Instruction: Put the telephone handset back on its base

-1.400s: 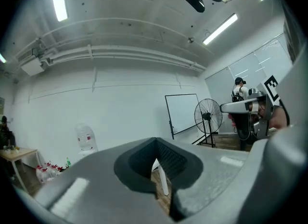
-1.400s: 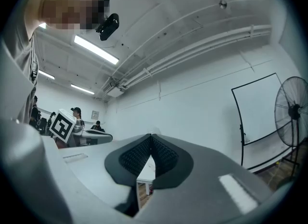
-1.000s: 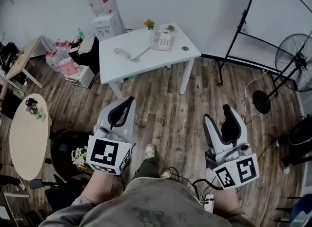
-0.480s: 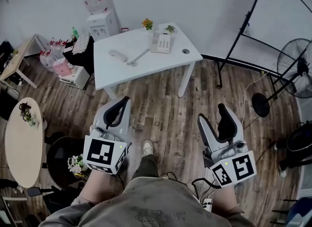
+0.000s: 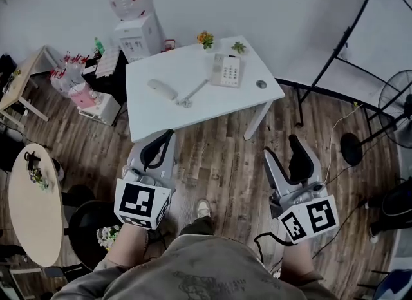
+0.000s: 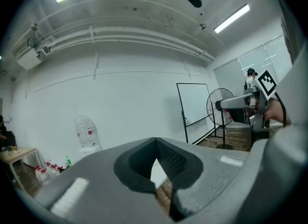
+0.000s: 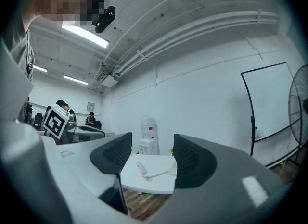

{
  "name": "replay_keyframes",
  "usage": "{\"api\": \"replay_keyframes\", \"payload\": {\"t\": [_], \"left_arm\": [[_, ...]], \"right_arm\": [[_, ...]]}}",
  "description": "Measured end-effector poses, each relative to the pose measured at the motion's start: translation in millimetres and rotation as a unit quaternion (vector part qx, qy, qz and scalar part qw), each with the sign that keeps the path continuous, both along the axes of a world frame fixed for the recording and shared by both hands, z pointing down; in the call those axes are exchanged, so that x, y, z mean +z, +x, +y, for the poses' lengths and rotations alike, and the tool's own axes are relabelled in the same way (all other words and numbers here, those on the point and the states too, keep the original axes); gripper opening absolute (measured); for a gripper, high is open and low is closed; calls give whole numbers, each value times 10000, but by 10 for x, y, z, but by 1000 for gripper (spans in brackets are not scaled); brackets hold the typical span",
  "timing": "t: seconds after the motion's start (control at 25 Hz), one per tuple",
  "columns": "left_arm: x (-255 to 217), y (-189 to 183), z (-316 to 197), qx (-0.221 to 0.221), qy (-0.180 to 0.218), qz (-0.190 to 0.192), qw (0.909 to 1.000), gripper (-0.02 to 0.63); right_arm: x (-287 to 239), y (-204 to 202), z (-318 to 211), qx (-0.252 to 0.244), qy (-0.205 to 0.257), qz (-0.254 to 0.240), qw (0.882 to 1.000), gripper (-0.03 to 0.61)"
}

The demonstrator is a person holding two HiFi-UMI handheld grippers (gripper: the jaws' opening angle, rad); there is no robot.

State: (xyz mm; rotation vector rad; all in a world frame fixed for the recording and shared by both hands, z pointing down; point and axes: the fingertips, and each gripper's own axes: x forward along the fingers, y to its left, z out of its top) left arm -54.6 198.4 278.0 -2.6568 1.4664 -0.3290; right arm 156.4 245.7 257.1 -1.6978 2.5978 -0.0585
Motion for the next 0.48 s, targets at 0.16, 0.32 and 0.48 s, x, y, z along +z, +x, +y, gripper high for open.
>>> {"api": "replay_keyframes", "payload": {"t": [0.16,0.32,0.48], "left_arm": [[16,-240,-539,-30,-10,-29,10000,1],[48,-423,-912,-83,4,0,10000,1],[78,-568,-1140,-101,-81,138,9998,0]], "right_arm": [[3,-221,-552,-22,-33,62,10000,291],[45,-412,-928,-101,-107,121,9998,295],[55,-588,-1168,-180,-206,217,9994,298]]}}
